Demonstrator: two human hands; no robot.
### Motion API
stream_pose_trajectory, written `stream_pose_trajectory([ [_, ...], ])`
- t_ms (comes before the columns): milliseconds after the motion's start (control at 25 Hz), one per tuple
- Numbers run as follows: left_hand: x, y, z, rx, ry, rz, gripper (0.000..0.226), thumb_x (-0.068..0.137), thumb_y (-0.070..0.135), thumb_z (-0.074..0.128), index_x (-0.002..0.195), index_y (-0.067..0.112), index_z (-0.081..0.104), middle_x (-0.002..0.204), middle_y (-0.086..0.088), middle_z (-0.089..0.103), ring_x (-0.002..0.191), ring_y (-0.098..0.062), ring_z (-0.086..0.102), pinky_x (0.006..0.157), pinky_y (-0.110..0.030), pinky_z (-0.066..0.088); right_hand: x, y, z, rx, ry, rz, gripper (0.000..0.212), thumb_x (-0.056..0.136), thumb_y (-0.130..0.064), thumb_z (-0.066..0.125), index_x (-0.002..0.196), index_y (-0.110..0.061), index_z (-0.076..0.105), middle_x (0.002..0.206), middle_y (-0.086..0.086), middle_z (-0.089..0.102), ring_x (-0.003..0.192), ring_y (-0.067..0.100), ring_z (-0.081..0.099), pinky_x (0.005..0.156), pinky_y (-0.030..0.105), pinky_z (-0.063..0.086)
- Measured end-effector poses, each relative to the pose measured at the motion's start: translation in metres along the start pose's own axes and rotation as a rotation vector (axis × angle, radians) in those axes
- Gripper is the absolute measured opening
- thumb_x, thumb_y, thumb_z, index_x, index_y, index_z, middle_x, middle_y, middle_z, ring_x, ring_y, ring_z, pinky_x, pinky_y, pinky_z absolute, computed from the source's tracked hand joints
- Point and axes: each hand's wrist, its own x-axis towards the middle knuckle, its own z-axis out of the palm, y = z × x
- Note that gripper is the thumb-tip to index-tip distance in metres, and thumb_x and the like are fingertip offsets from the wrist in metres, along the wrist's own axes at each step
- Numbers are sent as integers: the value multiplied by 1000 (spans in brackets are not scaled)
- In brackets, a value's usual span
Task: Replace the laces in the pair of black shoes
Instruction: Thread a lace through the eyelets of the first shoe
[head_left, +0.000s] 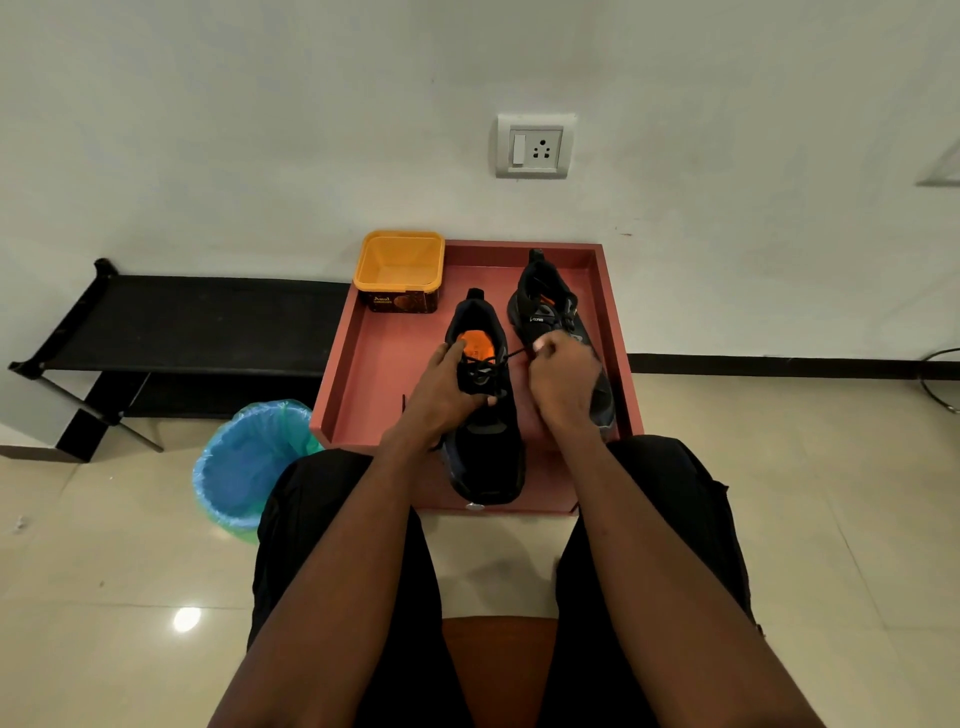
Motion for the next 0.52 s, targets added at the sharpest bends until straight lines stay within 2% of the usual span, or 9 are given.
stream_pose_trajectory([
  [80,-5,5,-4,-59,-8,-4,108,71,24,87,156,22,21,158,-6,28,142,-25,34,115,-41,35,9,-1,-17,144,287,197,19,95,-5,52,102,-8,69,98,7,69,93,19,63,90,34,53],
  [120,-8,8,-6,-107,-5,-4,106,72,19,86,156,20,20,154,-4,33,139,-23,37,112,-37,37,11,-2,-24,135,391,261,20,95,-5,52,107,-8,67,105,9,68,102,22,62,92,32,50],
  [200,-14,13,-13,-193,15,-13,95,78,10,81,153,16,24,134,1,49,123,-19,50,96,-29,44,10,-1,-24,20,420,215,26,90,-4,55,115,-8,63,117,9,65,117,25,55,100,37,44],
  [280,-14,14,-20,-245,71,-94,83,85,6,72,153,13,24,111,2,59,98,-13,58,80,-23,47,4,-1,-12,-43,219,6,32,86,-2,58,117,-10,63,116,7,66,116,24,57,104,42,44],
  [360,-12,9,-24,-257,134,-169,62,90,7,65,145,14,39,86,1,59,79,-11,58,64,-20,44,-4,-2,4,-82,-90,-144,24,88,-4,56,110,-12,64,102,4,67,107,24,60,105,44,41],
  [440,-10,3,-26,-203,170,-174,18,91,10,64,108,17,62,74,1,58,72,-17,57,59,-25,42,-9,0,14,-150,-295,-168,13,90,-8,54,86,-19,57,83,0,61,96,28,61,101,42,38],
  [480,-11,1,-26,-191,184,-165,6,92,11,63,91,17,64,70,0,58,68,-19,56,59,-28,42,-9,0,15,-172,-316,-151,18,90,-9,54,78,-22,54,79,-2,59,93,28,61,100,43,39],
  [520,-9,-1,-25,-176,201,-156,13,92,12,62,80,17,64,66,0,58,65,-19,53,59,-30,41,-9,-1,13,-168,-276,-115,19,90,-10,54,76,-22,57,79,-2,60,93,27,62,100,45,41],
])
